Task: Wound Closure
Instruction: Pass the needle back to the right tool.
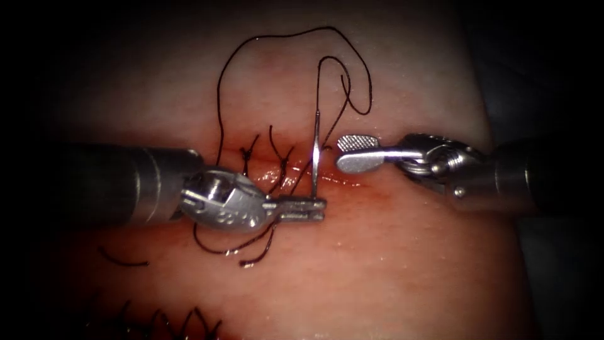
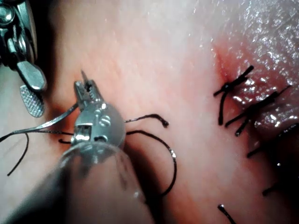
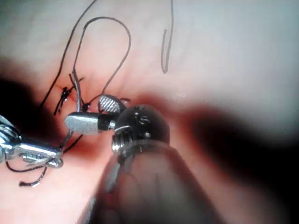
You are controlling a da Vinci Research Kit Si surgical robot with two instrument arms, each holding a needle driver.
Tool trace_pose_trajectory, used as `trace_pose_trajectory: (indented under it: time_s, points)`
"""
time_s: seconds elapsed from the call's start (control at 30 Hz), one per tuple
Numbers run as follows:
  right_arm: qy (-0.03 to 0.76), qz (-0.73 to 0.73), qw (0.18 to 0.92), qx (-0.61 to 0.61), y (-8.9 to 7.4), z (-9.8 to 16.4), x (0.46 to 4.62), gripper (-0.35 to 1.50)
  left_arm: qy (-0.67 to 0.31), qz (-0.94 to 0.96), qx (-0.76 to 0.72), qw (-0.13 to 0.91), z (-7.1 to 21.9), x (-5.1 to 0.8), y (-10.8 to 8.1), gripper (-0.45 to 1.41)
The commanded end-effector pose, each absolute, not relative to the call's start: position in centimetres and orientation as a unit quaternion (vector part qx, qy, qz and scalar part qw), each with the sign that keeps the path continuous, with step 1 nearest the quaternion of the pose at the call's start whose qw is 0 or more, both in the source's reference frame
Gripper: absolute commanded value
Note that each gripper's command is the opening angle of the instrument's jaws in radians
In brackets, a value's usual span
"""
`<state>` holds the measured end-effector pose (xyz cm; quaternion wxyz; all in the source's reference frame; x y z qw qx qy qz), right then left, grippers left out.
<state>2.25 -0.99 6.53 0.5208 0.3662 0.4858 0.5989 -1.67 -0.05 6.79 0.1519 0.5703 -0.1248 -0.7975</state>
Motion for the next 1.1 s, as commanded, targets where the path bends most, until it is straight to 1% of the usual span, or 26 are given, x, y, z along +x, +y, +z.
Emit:
trace_pose_trajectory:
  time_s: [0.03, 0.53, 0.67, 0.8, 0.9, 0.97, 1.0, 1.03, 1.1]
  points:
    - [0.485, 0.599, 0.521, 0.366, -1.01, 6.57, 2.38, 1.31, -0.126, -0.798, 0.570, 0.154, 6.82, -1.72, -0.06, -0.45]
    - [0.474, 0.600, 0.529, 0.367, -1.00, 6.59, 2.64, 1.31, -0.134, -0.798, 0.566, 0.160, 6.80, -1.76, -0.10, -0.45]
    - [0.472, 0.602, 0.531, 0.366, -0.99, 6.59, 2.65, 1.14, -0.134, -0.798, 0.565, 0.160, 6.80, -1.77, -0.11, -0.45]
    - [0.472, 0.602, 0.531, 0.366, -0.99, 6.59, 2.65, 1.08, -0.136, -0.798, 0.564, 0.162, 6.78, -1.77, -0.12, -0.45]
    - [0.472, 0.602, 0.531, 0.366, -0.98, 6.59, 2.66, 0.98, -0.137, -0.799, 0.563, 0.162, 6.77, -1.78, -0.14, -0.45]
    - [0.472, 0.601, 0.530, 0.367, -0.98, 6.59, 2.67, 0.87, -0.138, -0.799, 0.563, 0.161, 6.77, -1.79, -0.15, -0.45]
    - [0.471, 0.602, 0.530, 0.367, -0.97, 6.59, 2.67, 0.76, -0.139, -0.799, 0.562, 0.161, 6.78, -1.80, -0.15, -0.45]
    - [0.470, 0.602, 0.531, 0.366, -0.97, 6.59, 2.68, 0.69, -0.139, -0.799, 0.562, 0.161, 6.78, -1.80, -0.16, -0.45]
    - [0.470, 0.604, 0.531, 0.364, -0.96, 6.60, 2.70, 0.39, -0.140, -0.799, 0.561, 0.164, 6.78, -1.80, -0.16, -0.45]
